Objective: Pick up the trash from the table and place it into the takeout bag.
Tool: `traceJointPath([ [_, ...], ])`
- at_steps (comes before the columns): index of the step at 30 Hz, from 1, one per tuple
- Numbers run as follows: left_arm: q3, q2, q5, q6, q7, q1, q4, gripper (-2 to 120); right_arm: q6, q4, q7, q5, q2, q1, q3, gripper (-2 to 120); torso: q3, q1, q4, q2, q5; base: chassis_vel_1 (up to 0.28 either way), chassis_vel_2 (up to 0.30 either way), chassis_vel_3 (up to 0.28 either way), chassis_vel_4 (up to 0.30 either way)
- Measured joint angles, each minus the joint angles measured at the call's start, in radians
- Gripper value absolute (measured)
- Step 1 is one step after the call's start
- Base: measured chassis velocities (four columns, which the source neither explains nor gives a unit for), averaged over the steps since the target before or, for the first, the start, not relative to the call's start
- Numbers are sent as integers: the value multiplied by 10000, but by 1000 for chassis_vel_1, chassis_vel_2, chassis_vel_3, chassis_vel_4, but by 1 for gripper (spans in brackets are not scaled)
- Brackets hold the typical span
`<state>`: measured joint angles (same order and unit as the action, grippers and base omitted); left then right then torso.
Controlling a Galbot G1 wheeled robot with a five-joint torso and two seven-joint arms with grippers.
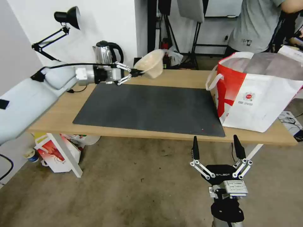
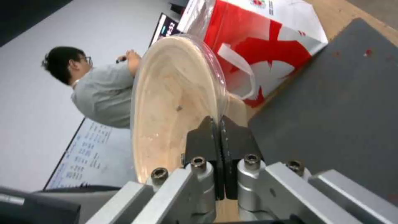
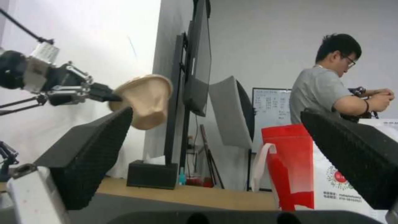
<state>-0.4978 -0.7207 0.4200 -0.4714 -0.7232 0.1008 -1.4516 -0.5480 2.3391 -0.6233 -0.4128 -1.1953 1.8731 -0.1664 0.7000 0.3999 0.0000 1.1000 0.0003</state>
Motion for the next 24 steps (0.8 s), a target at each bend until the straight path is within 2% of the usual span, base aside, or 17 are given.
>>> traceJointPath([
  [13, -929, -1171, 89, 41, 9, 1284, 787, 0, 0, 0, 0, 0, 0, 0, 0, 100, 0, 0, 0, 0, -1, 0, 0, 0, 0],
  [16, -1198, -1649, 111, 68, 20, 1571, 1091, 0, 0, 0, 0, 0, 0, 0, 0, 100, 0, 0, -1, 0, -1, 0, 0, 0, 0],
  [24, -1416, -2377, 117, 102, 37, 1871, 1521, 0, 0, 0, 0, 0, 0, 0, 0, 100, 0, 0, 0, 0, -1, 0, 0, 0, 0],
])
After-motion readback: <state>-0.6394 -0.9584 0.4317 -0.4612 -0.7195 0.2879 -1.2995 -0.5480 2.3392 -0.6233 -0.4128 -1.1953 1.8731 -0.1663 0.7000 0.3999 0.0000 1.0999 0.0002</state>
